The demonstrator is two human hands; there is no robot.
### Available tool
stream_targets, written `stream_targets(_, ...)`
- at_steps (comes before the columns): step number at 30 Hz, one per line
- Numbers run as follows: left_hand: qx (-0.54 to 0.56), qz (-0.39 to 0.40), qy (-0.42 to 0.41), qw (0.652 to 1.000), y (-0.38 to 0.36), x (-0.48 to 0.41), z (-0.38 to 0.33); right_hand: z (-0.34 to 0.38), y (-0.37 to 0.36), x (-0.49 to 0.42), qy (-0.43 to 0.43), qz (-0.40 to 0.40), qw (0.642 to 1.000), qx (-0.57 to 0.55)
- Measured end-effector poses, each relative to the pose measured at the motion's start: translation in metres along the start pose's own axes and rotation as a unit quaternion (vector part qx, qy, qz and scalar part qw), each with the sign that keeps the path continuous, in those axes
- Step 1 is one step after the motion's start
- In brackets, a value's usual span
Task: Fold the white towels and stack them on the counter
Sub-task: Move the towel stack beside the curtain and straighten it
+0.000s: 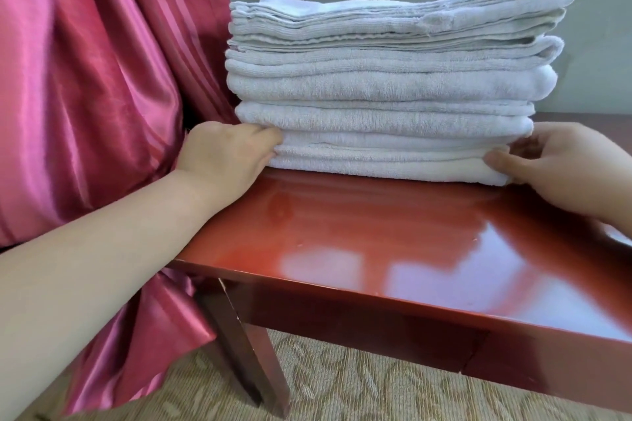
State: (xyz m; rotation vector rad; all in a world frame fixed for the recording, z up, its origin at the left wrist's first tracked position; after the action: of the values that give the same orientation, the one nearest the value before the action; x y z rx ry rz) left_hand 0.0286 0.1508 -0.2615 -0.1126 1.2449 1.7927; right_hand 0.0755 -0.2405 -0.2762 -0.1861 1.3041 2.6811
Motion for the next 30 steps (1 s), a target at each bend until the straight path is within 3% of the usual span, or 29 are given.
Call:
stream_targets(4, -0.053, 0.052, -0.034, 0.997, -0.005, -0.005, -0.002, -0.001, -0.001, -0.002, 0.0, 0.026, 1.0, -0.012)
stream_targets(9, -0.107, 0.134, -0.007, 0.985, -0.015, -0.008, 0.005, 0.011, -0.002, 0.007, 0.022, 0.09, 0.994, -0.063)
stream_targets(17, -0.112, 0.144, 0.034, 0.983, -0.029, -0.017, 0.027, 0.044, -0.008, 0.052, 0.107, 0.115, 0.987, -0.03)
stream_targets(22, -0.082, 0.171, 0.137, 0.972, -0.035, -0.004, 0.041, 0.054, -0.012, 0.069, 0.172, 0.146, 0.974, -0.017)
stream_targets(26, -0.078, 0.082, 0.148, 0.983, 0.007, -0.009, 0.002, 0.045, 0.011, 0.043, 0.162, 0.083, 0.983, -0.011)
stream_targets(28, -0.043, -0.004, 0.142, 0.989, 0.035, -0.027, -0.038, 0.036, 0.031, 0.023, 0.129, -0.016, 0.99, -0.052)
stream_targets(30, 0.038, -0.104, 0.072, 0.991, 0.065, -0.052, -0.09, 0.029, 0.053, 0.004, 0.092, -0.117, 0.984, -0.101)
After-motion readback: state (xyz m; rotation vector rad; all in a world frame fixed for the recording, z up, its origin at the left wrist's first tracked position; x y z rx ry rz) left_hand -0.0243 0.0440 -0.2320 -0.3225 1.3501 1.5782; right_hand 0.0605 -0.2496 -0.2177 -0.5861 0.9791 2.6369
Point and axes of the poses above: each hand's wrist, its own x-axis away from the middle knuckle, its own y-axis out of the back of the hand, z = x × y, the point moved 6 cm from there along -x, towards the middle knuckle, and after that the axes turned 15 degrees about -y, right-handed, at the moved point
